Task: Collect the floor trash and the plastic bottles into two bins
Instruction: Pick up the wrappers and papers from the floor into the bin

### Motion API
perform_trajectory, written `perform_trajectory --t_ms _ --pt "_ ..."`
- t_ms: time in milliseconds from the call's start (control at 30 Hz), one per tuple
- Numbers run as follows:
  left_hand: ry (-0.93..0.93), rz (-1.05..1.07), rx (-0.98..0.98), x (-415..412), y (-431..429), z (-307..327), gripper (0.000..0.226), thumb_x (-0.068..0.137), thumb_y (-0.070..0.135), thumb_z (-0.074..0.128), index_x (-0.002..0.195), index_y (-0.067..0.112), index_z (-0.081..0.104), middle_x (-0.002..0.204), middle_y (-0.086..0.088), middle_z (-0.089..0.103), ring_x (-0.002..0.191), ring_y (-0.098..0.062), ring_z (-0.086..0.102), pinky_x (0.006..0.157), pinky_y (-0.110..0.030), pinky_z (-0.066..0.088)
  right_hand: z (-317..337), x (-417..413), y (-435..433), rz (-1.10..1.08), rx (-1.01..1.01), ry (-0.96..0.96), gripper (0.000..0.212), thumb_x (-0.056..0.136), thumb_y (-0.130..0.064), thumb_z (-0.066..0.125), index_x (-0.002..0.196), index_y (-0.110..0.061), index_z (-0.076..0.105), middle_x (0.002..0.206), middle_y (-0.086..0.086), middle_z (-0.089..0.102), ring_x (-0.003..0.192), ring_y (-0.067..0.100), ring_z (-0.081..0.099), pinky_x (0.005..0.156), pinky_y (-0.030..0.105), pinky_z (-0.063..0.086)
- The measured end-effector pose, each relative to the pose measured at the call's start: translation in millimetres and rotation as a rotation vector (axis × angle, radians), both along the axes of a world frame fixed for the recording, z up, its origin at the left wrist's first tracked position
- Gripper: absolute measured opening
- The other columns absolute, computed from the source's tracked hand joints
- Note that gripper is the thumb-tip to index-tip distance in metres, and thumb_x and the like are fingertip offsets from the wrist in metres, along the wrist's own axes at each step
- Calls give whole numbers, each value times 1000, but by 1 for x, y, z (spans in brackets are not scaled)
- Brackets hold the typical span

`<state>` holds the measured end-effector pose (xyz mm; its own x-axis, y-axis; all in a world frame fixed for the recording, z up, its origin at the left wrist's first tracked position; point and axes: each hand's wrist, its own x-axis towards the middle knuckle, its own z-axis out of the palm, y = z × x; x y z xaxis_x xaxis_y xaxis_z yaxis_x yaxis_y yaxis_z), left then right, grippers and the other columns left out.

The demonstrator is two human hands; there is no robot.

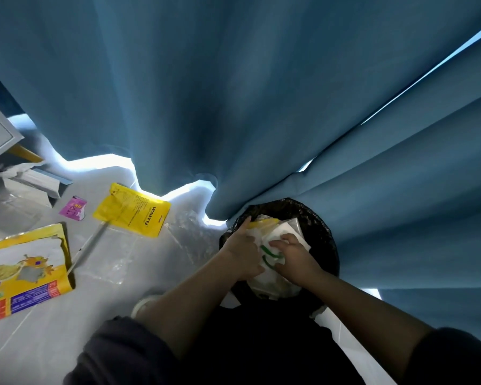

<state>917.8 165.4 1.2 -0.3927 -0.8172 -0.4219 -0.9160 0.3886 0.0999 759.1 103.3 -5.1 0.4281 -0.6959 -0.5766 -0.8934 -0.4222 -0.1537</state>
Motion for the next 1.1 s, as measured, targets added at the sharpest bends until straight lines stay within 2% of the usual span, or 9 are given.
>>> perform_trajectory --t_ms 200,300,400,500,600,667,767,900,1100 --pt "87 -46 -185 12 9 2 52 96 41 25 97 17 71 95 0 69 112 -22 53 111 -59 -15 25 9 -9 72 -132 128 50 90 -27 50 138 -39 44 151 0 26 134 25 32 100 36 44" --pt "145 56 -297 26 21 9 47 84 43 32 75 25 75 81 3 70 96 -21 66 114 -61 7 48 15 -7 128 -213 93 46 91 -35 49 137 -41 44 148 -4 32 131 22 35 94 34 47" --pt "181 209 -393 48 35 10 52 80 54 36 90 21 75 106 -2 71 115 -23 61 107 -58 17 68 28 -1 193 -237 -2 47 91 -39 51 137 -39 44 143 -6 37 129 18 38 91 32 46" --pt "161 356 -462 75 54 10 58 79 54 37 106 17 72 119 -8 66 121 -27 57 106 -59 24 77 55 10 277 -227 -115 52 91 -39 52 141 -36 39 145 -8 36 132 15 35 99 31 41" --pt "92 554 -385 103 83 7 66 76 59 31 110 18 70 125 -9 63 122 -28 56 106 -62 32 73 92 24 395 -241 -200 58 90 -43 53 144 -34 34 146 -11 34 135 13 31 102 30 38" --pt "35 678 -309 124 104 0 73 77 61 24 122 19 64 138 -8 54 133 -27 44 111 -61 16 63 120 32 475 -233 -232 59 88 -44 53 143 -34 34 148 -10 33 136 14 32 101 31 39" --pt "-35 831 -223 158 139 -16 71 87 61 21 143 21 39 157 -6 24 147 -24 14 113 -58 -7 37 163 39 571 -199 -220 61 88 -44 54 144 -32 32 151 -6 30 136 18 32 100 34 40" --pt "-158 966 -36 196 178 -40 70 93 61 27 150 23 17 161 -7 2 148 -25 -3 113 -59 -8 -10 211 38 623 -172 -128 67 88 -42 54 147 -30 24 153 -2 25 138 22 26 102 40 40" --pt "-204 1144 190 231 208 -86 78 90 66 30 152 23 10 161 -6 -1 148 -26 -4 113 -61 -4 -78 241 26 645 -115 49 67 88 -39 55 145 -27 22 152 3 21 141 29 21 101 46 38"
